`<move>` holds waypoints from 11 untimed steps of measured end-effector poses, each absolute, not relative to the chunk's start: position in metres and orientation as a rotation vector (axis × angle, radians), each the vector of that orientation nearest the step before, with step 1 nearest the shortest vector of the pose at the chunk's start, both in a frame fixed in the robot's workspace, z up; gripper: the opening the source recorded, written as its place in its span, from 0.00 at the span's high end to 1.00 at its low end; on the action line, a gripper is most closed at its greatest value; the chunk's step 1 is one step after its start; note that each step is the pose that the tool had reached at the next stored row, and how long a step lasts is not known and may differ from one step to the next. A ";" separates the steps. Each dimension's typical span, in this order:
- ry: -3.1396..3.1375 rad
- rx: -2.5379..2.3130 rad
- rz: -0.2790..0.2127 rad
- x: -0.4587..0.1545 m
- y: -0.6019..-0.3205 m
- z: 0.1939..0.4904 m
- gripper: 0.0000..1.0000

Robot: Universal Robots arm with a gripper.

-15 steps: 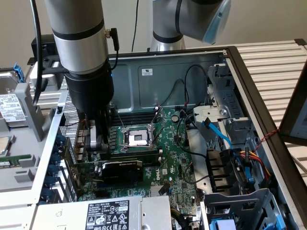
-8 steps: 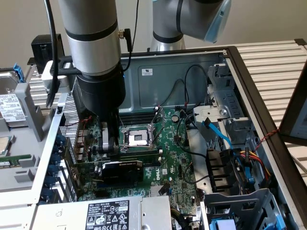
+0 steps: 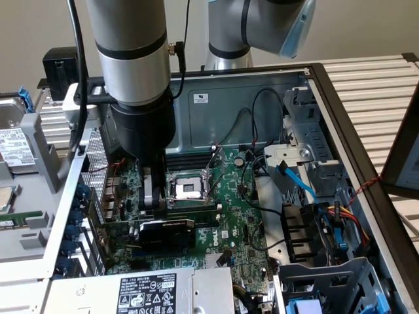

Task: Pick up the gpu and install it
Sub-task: 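Press down on the gpu until it lock into place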

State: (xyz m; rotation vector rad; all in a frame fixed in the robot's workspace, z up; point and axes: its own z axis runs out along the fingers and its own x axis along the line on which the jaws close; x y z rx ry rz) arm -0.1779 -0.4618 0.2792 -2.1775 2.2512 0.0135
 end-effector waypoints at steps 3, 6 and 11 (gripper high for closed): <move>2.253 -2.179 0.019 -0.178 -0.462 0.276 0.89; 2.254 -2.180 0.025 -0.178 -0.462 0.272 0.89; 2.255 -2.181 0.032 -0.178 -0.462 0.269 0.89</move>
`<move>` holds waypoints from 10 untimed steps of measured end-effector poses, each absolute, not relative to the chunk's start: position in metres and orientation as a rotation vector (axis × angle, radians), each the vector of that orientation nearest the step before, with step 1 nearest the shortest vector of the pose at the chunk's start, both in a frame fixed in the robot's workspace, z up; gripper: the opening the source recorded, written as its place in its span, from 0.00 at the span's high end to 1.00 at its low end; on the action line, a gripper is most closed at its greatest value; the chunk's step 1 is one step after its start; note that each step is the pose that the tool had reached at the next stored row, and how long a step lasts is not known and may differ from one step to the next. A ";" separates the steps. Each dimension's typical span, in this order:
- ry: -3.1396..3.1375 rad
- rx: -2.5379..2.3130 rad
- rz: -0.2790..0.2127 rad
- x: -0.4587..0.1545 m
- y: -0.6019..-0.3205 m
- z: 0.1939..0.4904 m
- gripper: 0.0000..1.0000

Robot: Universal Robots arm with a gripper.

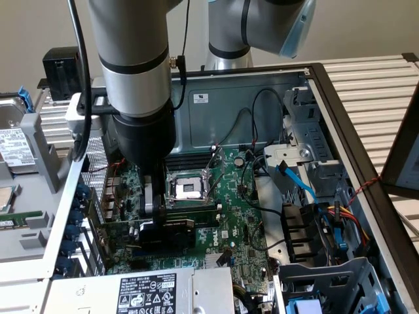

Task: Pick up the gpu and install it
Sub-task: 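Press down on the gpu until it lock into place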

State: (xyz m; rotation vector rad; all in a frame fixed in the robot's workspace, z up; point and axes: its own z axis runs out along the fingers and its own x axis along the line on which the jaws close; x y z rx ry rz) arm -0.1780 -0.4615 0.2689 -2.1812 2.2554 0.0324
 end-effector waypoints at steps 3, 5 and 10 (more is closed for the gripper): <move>2.257 -2.183 0.042 -0.178 -0.462 0.273 0.89; 2.258 -2.184 0.046 -0.178 -0.462 0.279 0.89; 2.259 -2.184 0.047 -0.178 -0.462 0.301 0.89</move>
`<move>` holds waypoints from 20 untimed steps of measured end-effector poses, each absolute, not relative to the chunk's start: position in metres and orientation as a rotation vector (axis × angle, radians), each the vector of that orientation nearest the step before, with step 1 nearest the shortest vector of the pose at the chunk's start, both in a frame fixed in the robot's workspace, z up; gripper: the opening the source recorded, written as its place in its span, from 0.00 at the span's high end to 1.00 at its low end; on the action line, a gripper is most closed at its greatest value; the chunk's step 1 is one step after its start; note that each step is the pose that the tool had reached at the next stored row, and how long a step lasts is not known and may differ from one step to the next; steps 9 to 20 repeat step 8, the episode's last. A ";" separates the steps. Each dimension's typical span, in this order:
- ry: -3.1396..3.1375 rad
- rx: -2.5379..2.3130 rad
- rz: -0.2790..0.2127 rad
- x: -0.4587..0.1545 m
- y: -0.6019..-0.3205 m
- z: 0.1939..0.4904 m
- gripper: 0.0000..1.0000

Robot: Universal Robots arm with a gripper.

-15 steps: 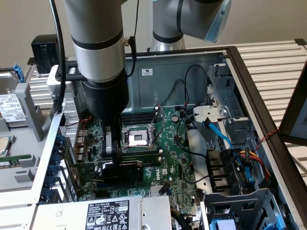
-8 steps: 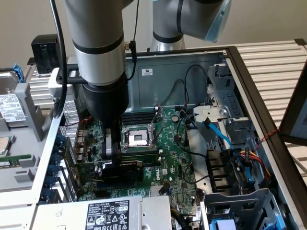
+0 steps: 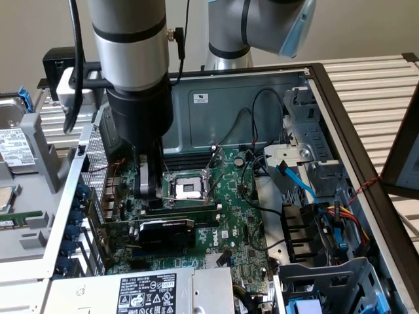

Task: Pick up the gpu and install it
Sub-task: 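Press down on the gpu until it lock into place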

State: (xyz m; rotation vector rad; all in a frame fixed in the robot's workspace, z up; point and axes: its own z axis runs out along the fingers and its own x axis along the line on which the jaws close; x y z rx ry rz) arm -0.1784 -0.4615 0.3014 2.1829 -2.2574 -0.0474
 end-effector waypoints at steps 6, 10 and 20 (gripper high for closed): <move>-2.256 2.184 -0.048 -0.178 -0.462 0.317 0.89; -2.256 2.184 -0.048 -0.178 -0.462 0.317 0.89; -2.256 2.184 -0.048 -0.178 -0.462 0.317 0.89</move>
